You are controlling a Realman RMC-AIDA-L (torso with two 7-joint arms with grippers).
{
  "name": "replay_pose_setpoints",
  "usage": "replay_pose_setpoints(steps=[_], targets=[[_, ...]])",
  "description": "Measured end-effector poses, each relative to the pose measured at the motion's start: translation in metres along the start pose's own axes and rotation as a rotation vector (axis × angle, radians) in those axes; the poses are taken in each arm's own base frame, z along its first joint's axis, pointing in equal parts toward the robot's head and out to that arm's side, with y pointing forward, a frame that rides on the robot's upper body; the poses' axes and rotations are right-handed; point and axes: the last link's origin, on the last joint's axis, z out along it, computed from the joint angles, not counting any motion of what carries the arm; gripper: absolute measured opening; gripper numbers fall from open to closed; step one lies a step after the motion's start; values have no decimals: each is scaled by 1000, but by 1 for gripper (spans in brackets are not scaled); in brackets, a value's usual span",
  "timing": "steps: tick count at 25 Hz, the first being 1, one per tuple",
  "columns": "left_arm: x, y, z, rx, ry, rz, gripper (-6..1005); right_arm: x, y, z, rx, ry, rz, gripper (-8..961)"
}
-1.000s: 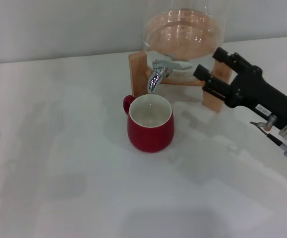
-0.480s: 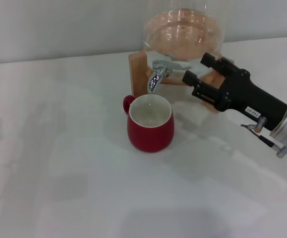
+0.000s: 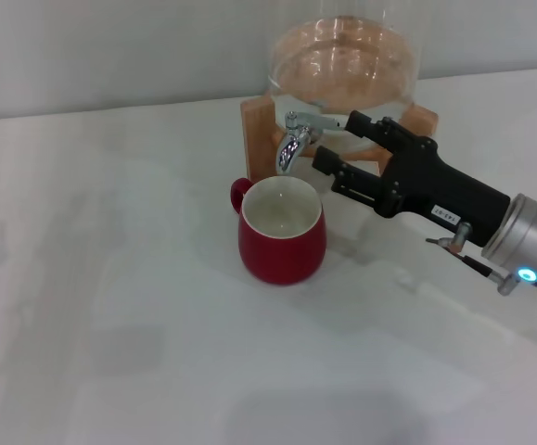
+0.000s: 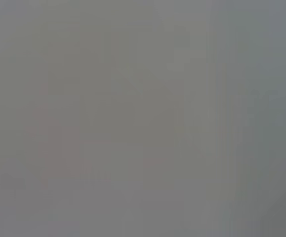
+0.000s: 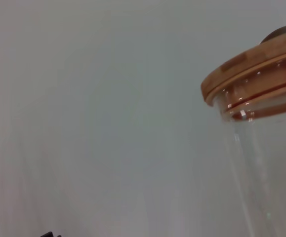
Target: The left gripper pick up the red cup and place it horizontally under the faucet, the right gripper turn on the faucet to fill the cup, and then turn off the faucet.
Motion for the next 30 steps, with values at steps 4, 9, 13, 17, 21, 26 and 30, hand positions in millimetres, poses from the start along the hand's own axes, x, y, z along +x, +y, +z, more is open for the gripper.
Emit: replay_pose_setpoints(steps=[4,9,13,17,21,26,30], targets=[[-1,-1,-1,1,-6,3,422,0,1,3,-13,7,-1,828],[-1,-1,-1,1,-6,3,422,0,2,5,-18,9,-1,828],[-1,-1,-1,1,-7,4,422,1,3,7,-31,15,5,828],[-1,-1,-1,0,-6,4,422,1,5,9,-41,17,6,828],[-1,-1,-1,0,-6,4,422,1,6,10,-46,18,6,828],[-1,-1,-1,-2,-7,4,422,1,9,12,-63,17,5,828],[-2,1,-2,-8,-8,5,422,1,10,13,-67,19,5,828]])
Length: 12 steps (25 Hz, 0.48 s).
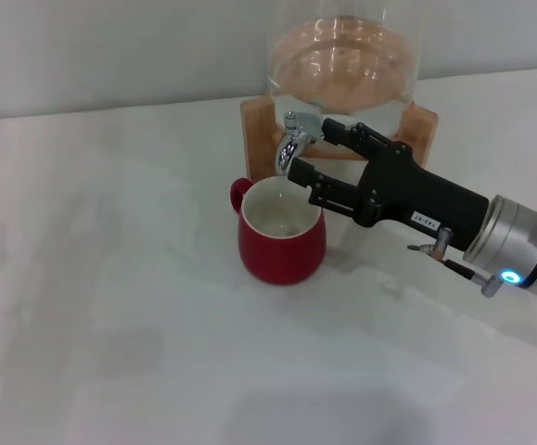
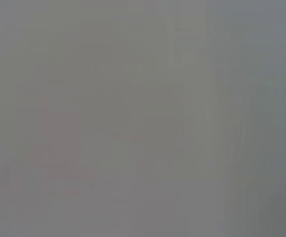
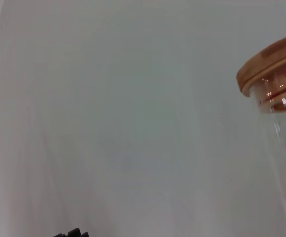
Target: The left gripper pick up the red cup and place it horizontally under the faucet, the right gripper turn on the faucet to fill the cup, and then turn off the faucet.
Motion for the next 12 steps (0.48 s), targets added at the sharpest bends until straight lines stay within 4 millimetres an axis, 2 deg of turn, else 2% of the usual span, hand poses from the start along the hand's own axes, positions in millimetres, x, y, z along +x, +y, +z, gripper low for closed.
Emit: replay_pose_setpoints(steps=[12], targets=[[0,2,0,-5,-1,-1,422,2,3,1,-9,3,4,828]])
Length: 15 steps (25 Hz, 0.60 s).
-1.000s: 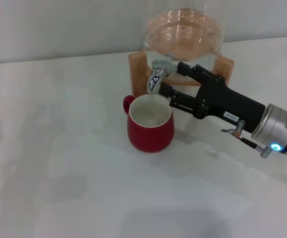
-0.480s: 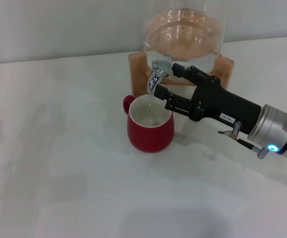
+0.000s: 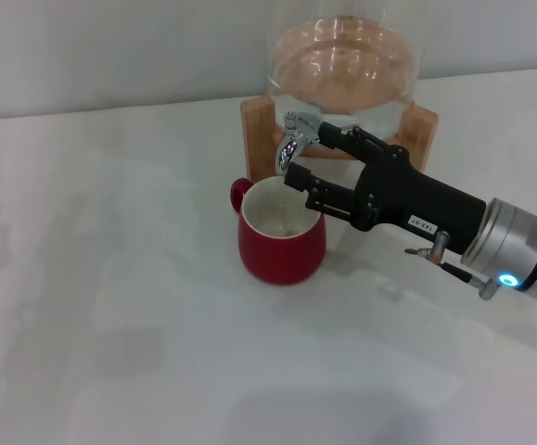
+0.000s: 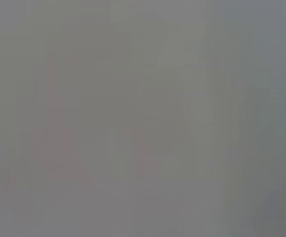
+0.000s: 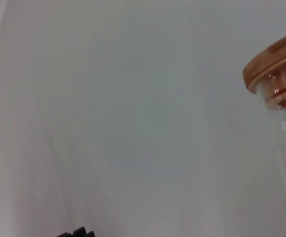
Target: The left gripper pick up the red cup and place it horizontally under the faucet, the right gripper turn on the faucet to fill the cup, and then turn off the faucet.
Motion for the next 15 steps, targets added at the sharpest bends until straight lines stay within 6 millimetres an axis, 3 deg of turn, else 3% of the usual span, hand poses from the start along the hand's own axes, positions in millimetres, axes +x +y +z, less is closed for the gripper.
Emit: replay_pose_setpoints(steps=[15], targets=[[0,0,0,0,0,0,422,0,4,3,-22,0,5,828]])
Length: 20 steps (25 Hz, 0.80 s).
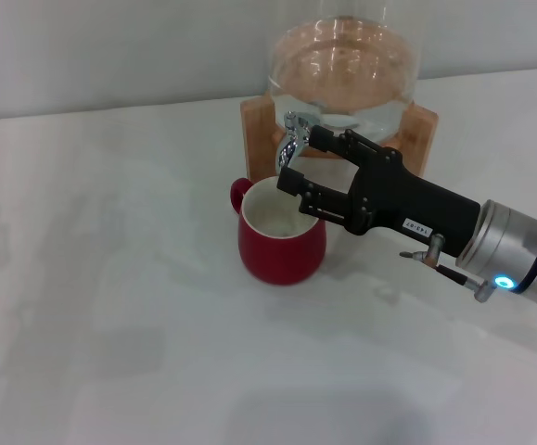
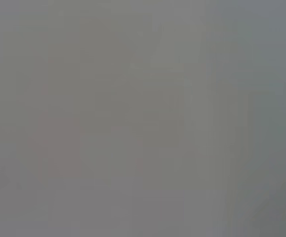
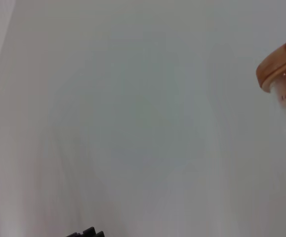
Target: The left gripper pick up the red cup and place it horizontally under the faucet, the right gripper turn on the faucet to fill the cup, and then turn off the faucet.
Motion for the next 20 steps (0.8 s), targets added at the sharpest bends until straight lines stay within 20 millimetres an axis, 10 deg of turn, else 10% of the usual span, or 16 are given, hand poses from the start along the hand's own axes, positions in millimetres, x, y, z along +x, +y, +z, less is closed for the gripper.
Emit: replay_pose_setpoints(steps=[20], targets=[[-3,-2,-1,-5,-18,15,422,-2,-7,-23,75,-31,9,828]])
